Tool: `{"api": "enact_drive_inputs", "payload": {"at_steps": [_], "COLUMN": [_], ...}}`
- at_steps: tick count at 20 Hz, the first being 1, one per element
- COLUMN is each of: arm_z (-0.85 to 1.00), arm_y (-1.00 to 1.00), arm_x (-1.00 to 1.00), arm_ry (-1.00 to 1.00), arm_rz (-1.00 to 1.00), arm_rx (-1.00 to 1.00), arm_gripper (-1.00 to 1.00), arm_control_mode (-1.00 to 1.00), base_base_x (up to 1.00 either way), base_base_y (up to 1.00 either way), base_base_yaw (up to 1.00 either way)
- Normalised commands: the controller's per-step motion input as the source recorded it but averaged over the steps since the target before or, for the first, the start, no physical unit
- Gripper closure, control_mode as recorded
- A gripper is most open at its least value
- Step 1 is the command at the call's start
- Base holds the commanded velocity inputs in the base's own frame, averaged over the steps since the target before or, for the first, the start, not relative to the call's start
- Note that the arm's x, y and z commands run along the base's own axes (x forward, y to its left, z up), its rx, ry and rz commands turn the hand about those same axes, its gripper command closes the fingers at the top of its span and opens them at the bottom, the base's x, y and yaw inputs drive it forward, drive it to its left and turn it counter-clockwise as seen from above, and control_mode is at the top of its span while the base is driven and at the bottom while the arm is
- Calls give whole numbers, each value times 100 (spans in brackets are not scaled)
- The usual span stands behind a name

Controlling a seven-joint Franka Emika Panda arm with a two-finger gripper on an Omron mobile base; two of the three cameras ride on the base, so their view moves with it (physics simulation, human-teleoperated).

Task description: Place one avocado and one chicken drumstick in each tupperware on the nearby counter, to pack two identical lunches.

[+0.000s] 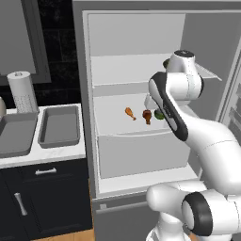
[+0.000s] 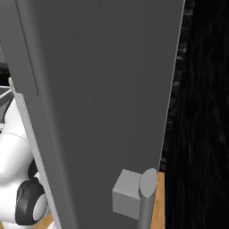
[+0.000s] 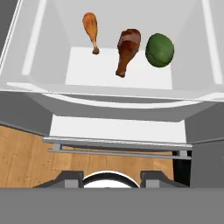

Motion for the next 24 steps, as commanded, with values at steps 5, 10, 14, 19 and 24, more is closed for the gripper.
{"api": "enact_drive_inputs", "payload": {"at_steps": [5,10,14,19,24], "arm_z": [-8,-36,-46,-28,-3], "arm_y": [0,0,0,0,-1], "arm_x": [-59,-63,-1,49,68], "arm_ry": [-8,-14,-21,-5,1], "arm_rz": [0,0,-1,-2,0], "arm_rx": [0,-3,-2,-1,1], "arm_gripper": [-100,-100,-100,-100,-100], "arm_control_mode": [-100,-100,-100,-100,-100], "base_base_x": [0,0,0,0,0], "base_base_y": [0,0,0,0,0], "base_base_yaw": [0,0,0,0,0]}}
